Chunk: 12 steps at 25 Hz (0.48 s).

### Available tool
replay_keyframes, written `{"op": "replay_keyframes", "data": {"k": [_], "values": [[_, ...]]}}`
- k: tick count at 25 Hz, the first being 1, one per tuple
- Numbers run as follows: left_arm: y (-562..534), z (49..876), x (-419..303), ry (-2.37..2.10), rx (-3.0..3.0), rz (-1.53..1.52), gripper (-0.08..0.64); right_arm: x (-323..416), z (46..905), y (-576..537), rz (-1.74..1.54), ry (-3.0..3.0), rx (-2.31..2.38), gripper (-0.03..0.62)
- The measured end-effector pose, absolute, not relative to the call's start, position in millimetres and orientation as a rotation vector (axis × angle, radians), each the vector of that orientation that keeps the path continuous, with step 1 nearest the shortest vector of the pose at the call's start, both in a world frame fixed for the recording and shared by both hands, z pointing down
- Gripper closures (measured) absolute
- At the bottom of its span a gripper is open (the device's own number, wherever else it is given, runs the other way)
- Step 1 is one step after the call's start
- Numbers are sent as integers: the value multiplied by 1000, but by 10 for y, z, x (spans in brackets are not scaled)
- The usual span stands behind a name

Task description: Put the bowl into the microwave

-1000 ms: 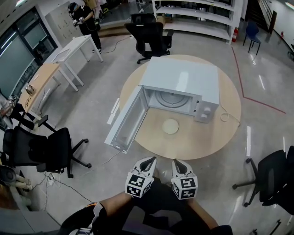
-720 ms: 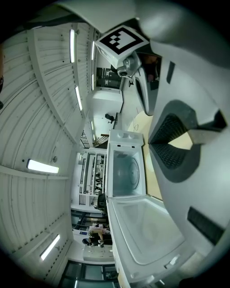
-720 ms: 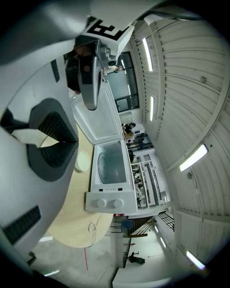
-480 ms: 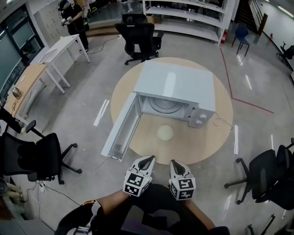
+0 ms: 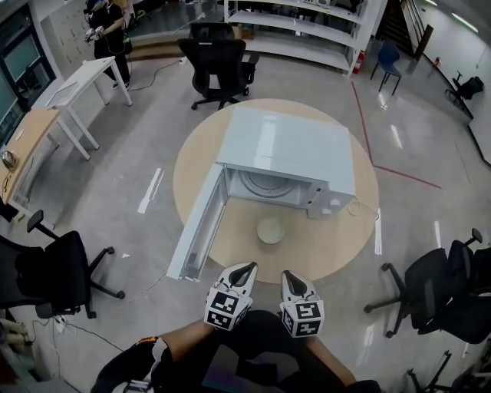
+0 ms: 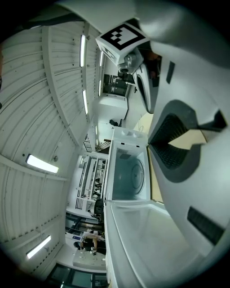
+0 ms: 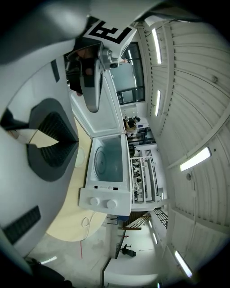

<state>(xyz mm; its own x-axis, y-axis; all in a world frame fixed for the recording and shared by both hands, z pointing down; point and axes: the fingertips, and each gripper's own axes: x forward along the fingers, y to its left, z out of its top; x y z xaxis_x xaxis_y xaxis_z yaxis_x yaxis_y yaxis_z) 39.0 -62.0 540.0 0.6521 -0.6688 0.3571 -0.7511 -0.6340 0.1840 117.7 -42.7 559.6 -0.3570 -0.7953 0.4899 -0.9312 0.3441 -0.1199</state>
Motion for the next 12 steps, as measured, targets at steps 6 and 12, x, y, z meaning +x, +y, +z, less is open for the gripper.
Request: {"op": "replay_keyframes", "data": {"k": [6, 12], "values": [[-733, 5437, 314, -1096, 2559, 351, 514, 1086, 5622, -535, 540, -2227, 1536, 577], [-813, 5473, 281, -1071, 2557, 327, 514, 1127, 5602, -682, 531, -2191, 1569, 577]]}}
